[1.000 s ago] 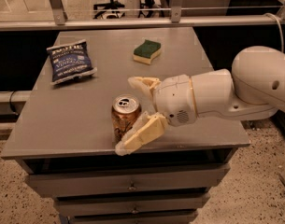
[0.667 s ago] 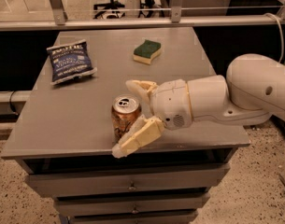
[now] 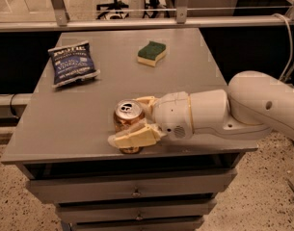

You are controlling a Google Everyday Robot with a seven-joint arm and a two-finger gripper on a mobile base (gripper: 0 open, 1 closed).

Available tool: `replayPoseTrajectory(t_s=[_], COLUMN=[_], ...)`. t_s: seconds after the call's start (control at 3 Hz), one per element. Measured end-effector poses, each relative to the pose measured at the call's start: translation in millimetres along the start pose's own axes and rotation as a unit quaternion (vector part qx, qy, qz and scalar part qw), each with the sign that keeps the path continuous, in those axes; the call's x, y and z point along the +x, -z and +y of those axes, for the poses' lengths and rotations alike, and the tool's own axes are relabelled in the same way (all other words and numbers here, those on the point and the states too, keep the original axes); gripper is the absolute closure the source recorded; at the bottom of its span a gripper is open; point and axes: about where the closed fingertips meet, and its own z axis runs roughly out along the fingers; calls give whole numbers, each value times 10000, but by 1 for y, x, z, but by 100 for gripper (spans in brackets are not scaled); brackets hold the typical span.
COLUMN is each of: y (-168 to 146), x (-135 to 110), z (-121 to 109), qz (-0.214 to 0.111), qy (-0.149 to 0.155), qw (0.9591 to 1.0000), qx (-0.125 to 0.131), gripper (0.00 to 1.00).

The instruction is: Move orange can near sponge

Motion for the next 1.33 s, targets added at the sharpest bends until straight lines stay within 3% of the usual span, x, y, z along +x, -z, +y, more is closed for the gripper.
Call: replayPoseTrajectory(t_s=[0.33, 0.67, 1.0, 1.33], y=[12, 47, 47, 47], x=[0, -8, -12, -12], z=[-14, -41, -42, -42], qz=[11, 40, 32, 32], qy=[-19, 94, 131, 131], qw=[9998, 9981, 9980, 9980], qx=[216, 612, 621, 621], gripper=[72, 94, 100, 100])
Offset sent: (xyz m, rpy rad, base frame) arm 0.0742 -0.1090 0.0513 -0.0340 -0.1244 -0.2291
